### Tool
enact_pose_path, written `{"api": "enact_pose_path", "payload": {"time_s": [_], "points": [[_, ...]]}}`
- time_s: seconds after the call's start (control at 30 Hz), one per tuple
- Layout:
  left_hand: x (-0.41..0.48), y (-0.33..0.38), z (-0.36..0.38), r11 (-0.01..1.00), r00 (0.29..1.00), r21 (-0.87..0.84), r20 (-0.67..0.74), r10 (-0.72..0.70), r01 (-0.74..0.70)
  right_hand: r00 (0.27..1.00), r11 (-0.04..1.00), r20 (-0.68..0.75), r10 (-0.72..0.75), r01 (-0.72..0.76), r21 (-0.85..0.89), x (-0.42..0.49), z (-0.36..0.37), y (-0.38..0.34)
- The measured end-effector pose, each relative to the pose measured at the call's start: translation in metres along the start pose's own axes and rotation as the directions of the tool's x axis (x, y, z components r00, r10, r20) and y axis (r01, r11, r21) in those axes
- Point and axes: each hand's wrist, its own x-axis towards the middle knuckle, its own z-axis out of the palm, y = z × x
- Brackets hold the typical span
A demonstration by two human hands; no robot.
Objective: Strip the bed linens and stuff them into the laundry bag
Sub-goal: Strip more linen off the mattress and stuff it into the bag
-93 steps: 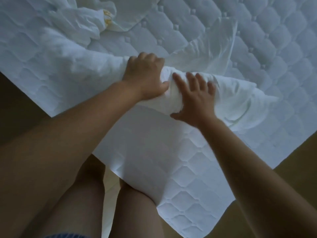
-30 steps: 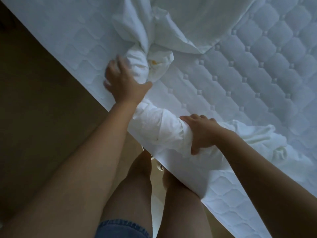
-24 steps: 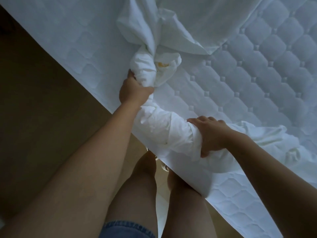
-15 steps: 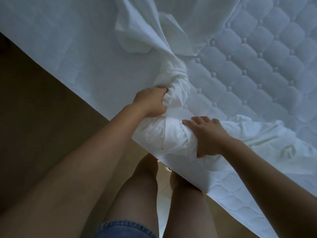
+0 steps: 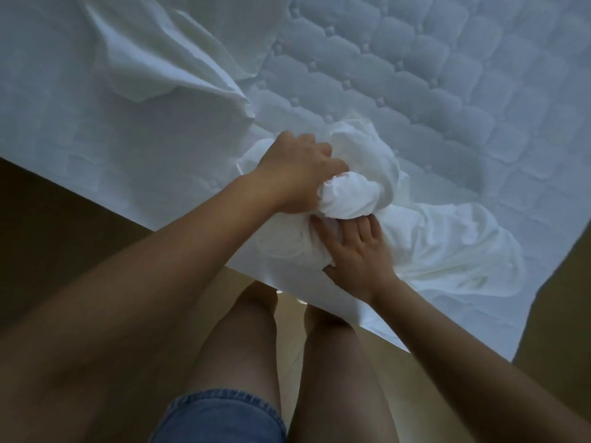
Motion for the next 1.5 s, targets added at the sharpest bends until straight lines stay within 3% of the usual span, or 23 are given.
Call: {"api": "enact_pose_path", "payload": {"time_s": [0.1, 0.23, 0.37, 0.47, 0.57, 0.63, 0.7, 0.77, 0.83, 0.87, 0.97, 1.0, 1.03, 1.07, 1.13, 1.23, 1.27, 1.3, 1.37, 1.4, 1.43, 1.5], "points": [[0.024, 0.053, -0.003, 0.992, 0.993, 0.059, 0.038, 0.112, -0.114, 0.995, 0.995, -0.011, 0.104, -0.104, 0.006, -0.041, -0.011, 0.023], [0.036, 0.102, 0.02, 0.98, 0.973, 0.142, 0.202, 0.11, -0.14, 0.997, 0.995, 0.033, 0.071, -0.073, 0.069, -0.066, -0.008, 0.041], [0.035, 0.103, 0.029, 0.968, 0.969, 0.231, 0.242, 0.044, -0.102, 0.974, 0.901, -0.013, 0.224, -0.202, 0.384, -0.059, -0.016, 0.045], [0.025, 0.128, 0.037, 0.966, 0.987, 0.245, 0.153, 0.05, -0.087, 0.868, 0.735, -0.073, 0.491, -0.367, 0.57, -0.071, -0.034, 0.047], [0.025, 0.171, 0.052, 0.962, 0.986, 0.249, 0.151, 0.072, -0.108, 0.76, 0.694, -0.15, 0.633, -0.471, 0.545, -0.101, -0.04, 0.052], [0.038, 0.185, 0.055, 0.967, 0.992, 0.246, 0.127, 0.026, -0.057, 0.631, 0.605, -0.157, 0.76, -0.598, 0.525, -0.122, -0.042, 0.059], [0.05, 0.188, 0.053, 0.972, 0.994, 0.235, 0.106, 0.001, -0.026, 0.436, 0.438, -0.128, 0.891, -0.746, 0.502, -0.139, -0.048, 0.071], [0.056, 0.188, 0.052, 0.977, 0.995, 0.211, 0.1, -0.006, -0.015, 0.138, 0.11, 0.019, 0.99, -0.858, 0.501, -0.151, -0.055, 0.081], [0.054, 0.189, 0.053, 0.98, 0.996, 0.197, 0.09, 0.002, -0.02, -0.188, -0.323, 0.284, 0.94, -0.754, 0.572, -0.155, -0.062, 0.096], [0.053, 0.189, 0.055, 0.982, 0.997, 0.185, 0.073, 0.014, -0.027, -0.262, -0.463, 0.394, 0.881, -0.648, 0.605, -0.154, -0.063, 0.105], [0.052, 0.184, 0.06, 0.991, 0.999, 0.122, 0.01, 0.051, -0.052, -0.35, -0.664, 0.565, 0.747, -0.437, 0.606, -0.143, -0.059, 0.131], [0.052, 0.181, 0.061, 0.992, 0.998, 0.108, -0.014, 0.066, -0.064, -0.354, -0.707, 0.612, 0.707, -0.353, 0.613, -0.139, -0.057, 0.137], [0.053, 0.178, 0.063, 0.992, 0.996, 0.098, -0.041, 0.081, -0.076, -0.311, -0.715, 0.644, 0.699, -0.277, 0.642, -0.137, -0.055, 0.142], [0.053, 0.175, 0.065, 0.993, 0.993, 0.084, -0.069, 0.091, -0.085, -0.222, -0.689, 0.652, 0.725, -0.234, 0.687, -0.136, -0.052, 0.146], [0.054, 0.17, 0.073, 0.992, 0.984, 0.048, -0.13, 0.12, -0.115, 0.023, -0.582, 0.609, 0.793, -0.265, 0.769, -0.135, -0.056, 0.15], [0.049, 0.161, 0.082, 0.985, 0.957, 0.03, -0.234, 0.171, -0.169, 0.332, -0.402, 0.589, 0.736, -0.486, 0.776, -0.109, -0.065, 0.15], [0.047, 0.159, 0.083, 0.983, 0.948, 0.027, -0.263, 0.181, -0.18, 0.424, -0.255, 0.594, 0.684, -0.623, 0.739, -0.094, -0.067, 0.148], [0.046, 0.156, 0.085, 0.981, 0.942, 0.017, -0.276, 0.189, -0.192, 0.504, -0.006, 0.592, 0.629, -0.758, 0.652, -0.078, -0.067, 0.145], [0.046, 0.154, 0.088, 0.976, 0.943, 0.004, -0.258, 0.211, -0.217, 0.576, 0.477, 0.66, 0.482, -0.805, 0.353, -0.05, -0.064, 0.135], [0.046, 0.152, 0.09, 0.973, 0.946, -0.012, -0.236, 0.22, -0.229, 0.575, 0.633, 0.696, 0.431, -0.742, 0.221, -0.04, -0.064, 0.129], [0.048, 0.15, 0.089, 0.97, 0.95, -0.038, -0.211, 0.229, -0.242, 0.559, 0.713, 0.724, 0.403, -0.688, 0.135, -0.032, -0.062, 0.126], [0.053, 0.143, 0.077, 0.963, 0.962, -0.095, -0.133, 0.24, -0.253, 0.498, 0.751, 0.782, 0.374, -0.658, 0.06, -0.017, -0.062, 0.128]]}}
